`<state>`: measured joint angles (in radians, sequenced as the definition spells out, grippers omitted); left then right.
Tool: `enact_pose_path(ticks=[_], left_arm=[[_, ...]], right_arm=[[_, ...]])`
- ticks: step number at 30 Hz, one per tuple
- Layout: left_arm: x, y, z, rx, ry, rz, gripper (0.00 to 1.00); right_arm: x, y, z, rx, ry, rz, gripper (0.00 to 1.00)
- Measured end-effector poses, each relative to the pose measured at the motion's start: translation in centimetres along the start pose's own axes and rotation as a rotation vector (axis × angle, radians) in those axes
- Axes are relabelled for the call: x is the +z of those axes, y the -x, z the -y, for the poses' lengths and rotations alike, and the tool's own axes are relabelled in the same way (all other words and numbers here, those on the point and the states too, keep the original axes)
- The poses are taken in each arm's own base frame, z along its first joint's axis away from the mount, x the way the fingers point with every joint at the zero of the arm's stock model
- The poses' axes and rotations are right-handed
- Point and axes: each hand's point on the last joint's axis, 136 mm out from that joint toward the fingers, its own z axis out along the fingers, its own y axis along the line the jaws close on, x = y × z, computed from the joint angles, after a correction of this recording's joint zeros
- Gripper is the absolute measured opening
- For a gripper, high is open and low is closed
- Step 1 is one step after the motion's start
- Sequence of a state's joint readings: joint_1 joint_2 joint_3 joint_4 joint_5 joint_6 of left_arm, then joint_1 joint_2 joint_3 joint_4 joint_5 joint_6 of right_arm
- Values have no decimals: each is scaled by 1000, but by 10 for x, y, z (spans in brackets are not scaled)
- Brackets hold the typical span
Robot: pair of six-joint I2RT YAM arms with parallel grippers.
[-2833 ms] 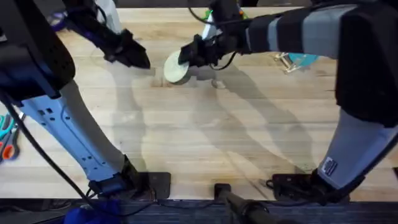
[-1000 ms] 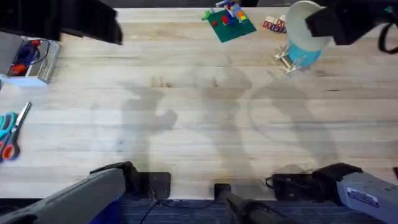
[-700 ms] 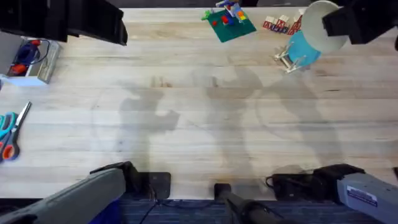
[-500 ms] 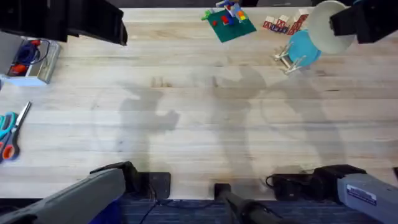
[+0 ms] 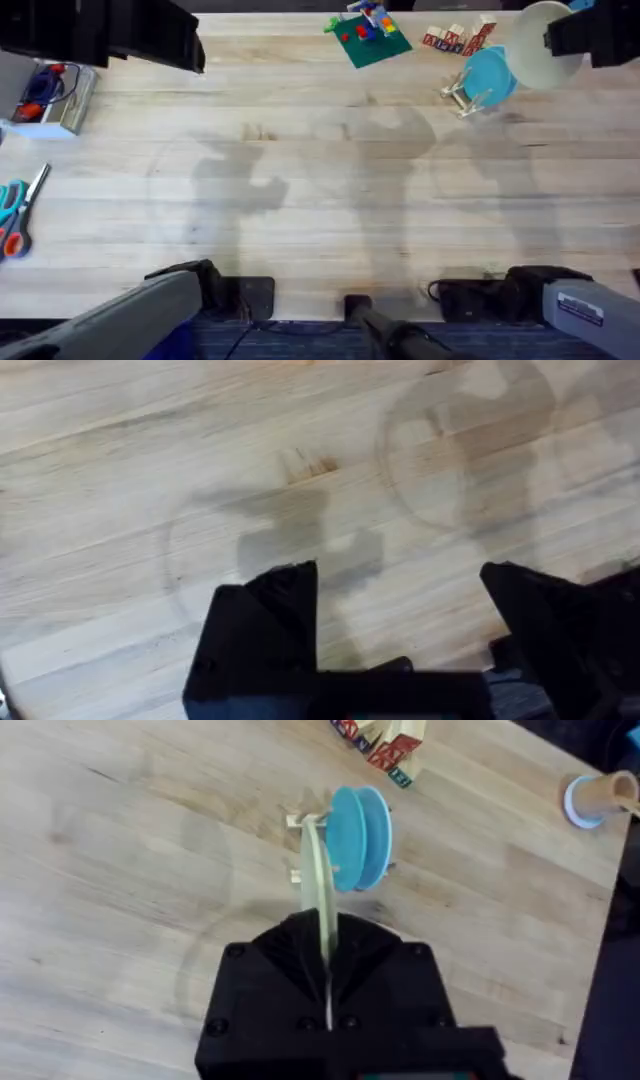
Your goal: Pick up the plates from the table one by one and place each into a slot on the dish rack.
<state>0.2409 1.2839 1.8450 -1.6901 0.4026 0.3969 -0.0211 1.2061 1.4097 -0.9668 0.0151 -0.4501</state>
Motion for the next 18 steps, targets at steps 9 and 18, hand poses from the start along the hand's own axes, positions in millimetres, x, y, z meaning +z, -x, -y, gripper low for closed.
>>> enact_pose_path(ticks=[9, 18], left_arm=[[0, 0, 0, 0, 0, 0, 994], [0, 0, 0, 0, 0, 0, 994]], right_arm=[[41, -8, -4, 6, 57, -100, 29], [75, 1, 2, 21, 57, -105, 29]])
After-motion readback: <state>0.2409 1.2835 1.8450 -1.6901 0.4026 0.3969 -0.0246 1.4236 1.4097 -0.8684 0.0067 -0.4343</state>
